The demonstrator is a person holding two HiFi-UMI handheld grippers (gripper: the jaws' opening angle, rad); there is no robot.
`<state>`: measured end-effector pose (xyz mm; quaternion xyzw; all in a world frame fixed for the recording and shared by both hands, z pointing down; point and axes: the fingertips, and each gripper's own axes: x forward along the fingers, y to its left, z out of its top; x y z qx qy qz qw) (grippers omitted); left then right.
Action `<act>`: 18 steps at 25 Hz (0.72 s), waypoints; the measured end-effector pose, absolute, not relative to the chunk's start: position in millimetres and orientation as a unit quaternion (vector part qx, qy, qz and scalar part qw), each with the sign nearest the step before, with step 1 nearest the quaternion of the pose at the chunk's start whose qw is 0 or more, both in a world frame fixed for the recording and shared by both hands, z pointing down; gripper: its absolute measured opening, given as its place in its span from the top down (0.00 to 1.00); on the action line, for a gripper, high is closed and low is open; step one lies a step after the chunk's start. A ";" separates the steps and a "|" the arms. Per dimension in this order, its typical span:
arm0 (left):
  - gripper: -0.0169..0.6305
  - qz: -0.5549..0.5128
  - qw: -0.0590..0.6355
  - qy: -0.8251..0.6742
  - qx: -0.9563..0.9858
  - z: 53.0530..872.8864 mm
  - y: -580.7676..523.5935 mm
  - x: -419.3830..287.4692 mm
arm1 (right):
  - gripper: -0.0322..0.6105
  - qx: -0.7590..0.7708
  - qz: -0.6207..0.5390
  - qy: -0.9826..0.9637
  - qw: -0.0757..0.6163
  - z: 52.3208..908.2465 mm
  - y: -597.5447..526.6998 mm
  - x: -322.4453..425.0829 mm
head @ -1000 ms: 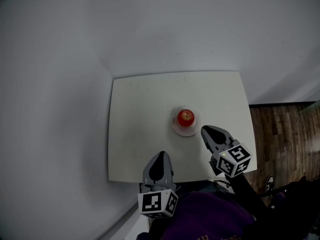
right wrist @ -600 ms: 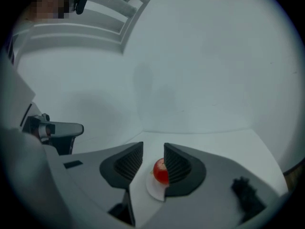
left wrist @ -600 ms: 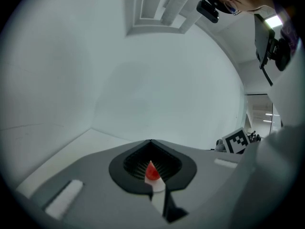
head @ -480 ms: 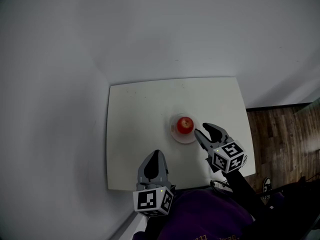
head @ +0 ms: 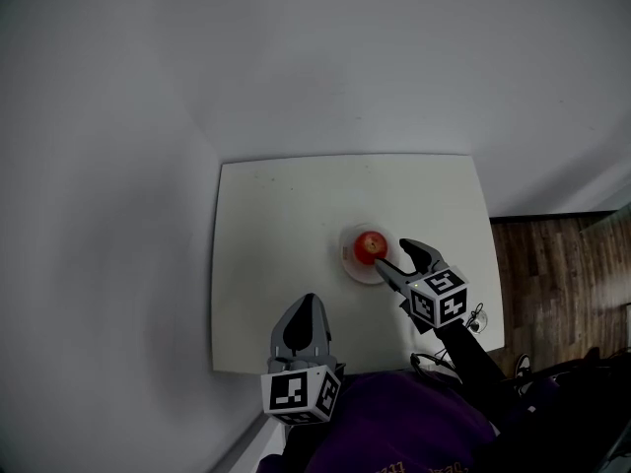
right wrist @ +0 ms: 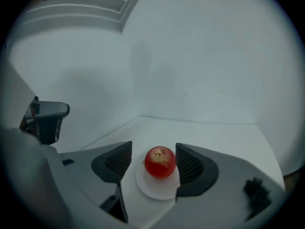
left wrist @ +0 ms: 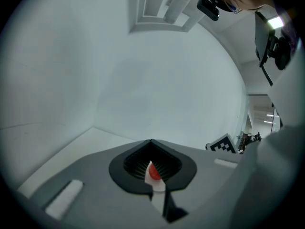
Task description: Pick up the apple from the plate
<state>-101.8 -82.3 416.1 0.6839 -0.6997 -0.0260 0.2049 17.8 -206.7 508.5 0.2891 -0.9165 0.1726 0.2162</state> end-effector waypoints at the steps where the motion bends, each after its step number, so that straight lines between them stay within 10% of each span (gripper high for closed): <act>1: 0.97 -0.025 0.205 -0.700 0.683 417.2 -81.6 -103.0 | 0.51 0.288 0.171 -0.916 0.221 511.0 -207.1 16.1; 18: 0.97 -0.019 0.205 -0.709 0.674 419.1 -82.7 -118.7 | 0.41 0.269 0.159 -0.907 0.284 556.2 -217.0 -4.5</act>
